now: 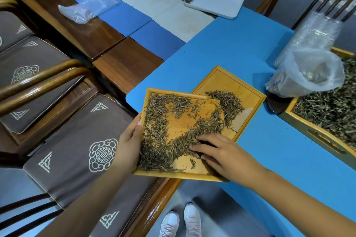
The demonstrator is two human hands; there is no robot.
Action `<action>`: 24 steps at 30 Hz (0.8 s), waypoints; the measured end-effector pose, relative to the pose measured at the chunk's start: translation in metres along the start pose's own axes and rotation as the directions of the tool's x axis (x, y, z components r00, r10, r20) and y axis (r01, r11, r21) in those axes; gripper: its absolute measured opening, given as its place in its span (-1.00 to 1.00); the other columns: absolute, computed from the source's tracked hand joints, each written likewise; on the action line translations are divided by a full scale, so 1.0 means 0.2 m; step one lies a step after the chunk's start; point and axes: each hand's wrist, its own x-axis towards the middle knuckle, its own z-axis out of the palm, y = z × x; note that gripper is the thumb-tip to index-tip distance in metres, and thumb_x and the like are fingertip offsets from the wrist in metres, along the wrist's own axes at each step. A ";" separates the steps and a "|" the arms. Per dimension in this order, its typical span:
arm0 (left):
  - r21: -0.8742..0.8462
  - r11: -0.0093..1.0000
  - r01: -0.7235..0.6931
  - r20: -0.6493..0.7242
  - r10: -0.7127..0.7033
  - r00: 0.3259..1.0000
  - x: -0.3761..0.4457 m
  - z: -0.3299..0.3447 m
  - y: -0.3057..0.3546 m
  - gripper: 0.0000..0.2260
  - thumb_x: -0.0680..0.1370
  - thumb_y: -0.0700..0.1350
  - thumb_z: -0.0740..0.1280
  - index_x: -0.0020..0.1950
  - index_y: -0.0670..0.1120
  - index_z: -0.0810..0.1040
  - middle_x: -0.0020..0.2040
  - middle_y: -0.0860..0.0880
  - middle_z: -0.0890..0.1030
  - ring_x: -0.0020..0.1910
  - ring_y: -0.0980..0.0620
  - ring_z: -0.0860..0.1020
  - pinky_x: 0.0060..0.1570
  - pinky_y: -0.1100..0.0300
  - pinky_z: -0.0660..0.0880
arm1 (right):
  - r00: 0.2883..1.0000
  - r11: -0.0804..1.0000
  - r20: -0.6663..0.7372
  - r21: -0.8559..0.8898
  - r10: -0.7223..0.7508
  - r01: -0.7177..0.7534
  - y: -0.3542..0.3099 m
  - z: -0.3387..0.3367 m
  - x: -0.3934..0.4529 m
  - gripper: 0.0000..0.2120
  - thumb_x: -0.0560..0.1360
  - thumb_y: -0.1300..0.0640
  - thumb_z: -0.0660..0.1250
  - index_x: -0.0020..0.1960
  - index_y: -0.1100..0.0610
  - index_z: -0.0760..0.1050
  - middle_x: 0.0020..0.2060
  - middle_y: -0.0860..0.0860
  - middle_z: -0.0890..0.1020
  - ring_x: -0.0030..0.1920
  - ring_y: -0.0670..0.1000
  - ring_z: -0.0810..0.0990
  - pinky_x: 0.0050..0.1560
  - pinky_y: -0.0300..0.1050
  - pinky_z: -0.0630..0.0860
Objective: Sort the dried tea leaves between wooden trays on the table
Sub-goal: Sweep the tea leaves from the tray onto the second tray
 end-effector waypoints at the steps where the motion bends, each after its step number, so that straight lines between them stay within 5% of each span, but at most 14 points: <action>1: -0.005 1.000 -0.001 0.001 0.001 1.000 0.00 0.00 0.00 -0.63 0.62 0.02 0.10 -0.07 0.54 0.48 -0.11 0.47 0.59 -0.11 0.51 0.53 -0.32 0.65 0.38 | 1.000 1.000 -0.007 -0.002 0.007 -0.007 0.01 0.00 0.01 -0.65 0.54 0.12 0.25 0.32 -0.04 0.43 0.30 0.02 0.47 0.29 0.07 0.42 0.27 -0.02 0.39; 9: -0.014 1.000 0.006 0.018 -0.006 1.000 -0.01 -0.03 -0.01 -0.63 0.62 0.02 0.10 -0.06 0.55 0.48 -0.09 0.44 0.60 -0.10 0.46 0.56 -0.28 0.61 0.42 | 0.998 0.998 -0.035 -0.041 0.049 -0.051 0.08 -0.02 0.08 -0.63 0.55 0.15 0.23 0.35 -0.02 0.40 0.33 0.02 0.44 0.32 0.07 0.39 0.30 -0.03 0.36; 20: 0.008 0.999 0.042 -0.012 -0.042 0.999 -0.02 -0.08 -0.09 -0.74 0.60 0.11 0.11 0.05 0.52 0.44 0.11 0.25 0.60 0.15 0.15 0.54 0.13 0.14 0.44 | 0.991 0.988 -0.055 -0.085 0.123 -0.127 0.14 -0.03 0.16 -0.63 0.56 0.14 0.20 0.36 -0.04 0.36 0.35 -0.01 0.41 0.35 0.03 0.35 0.33 -0.06 0.31; 24: 0.013 0.999 0.032 0.003 -0.032 0.999 -0.03 -0.09 -0.08 -0.74 0.60 0.12 0.10 0.06 0.52 0.45 0.08 0.29 0.61 0.13 0.19 0.55 0.09 0.20 0.44 | 0.988 0.987 -0.073 -0.074 0.135 -0.141 0.15 -0.04 0.18 -0.64 0.56 0.15 0.21 0.35 -0.01 0.38 0.33 0.01 0.43 0.34 0.06 0.37 0.33 -0.03 0.33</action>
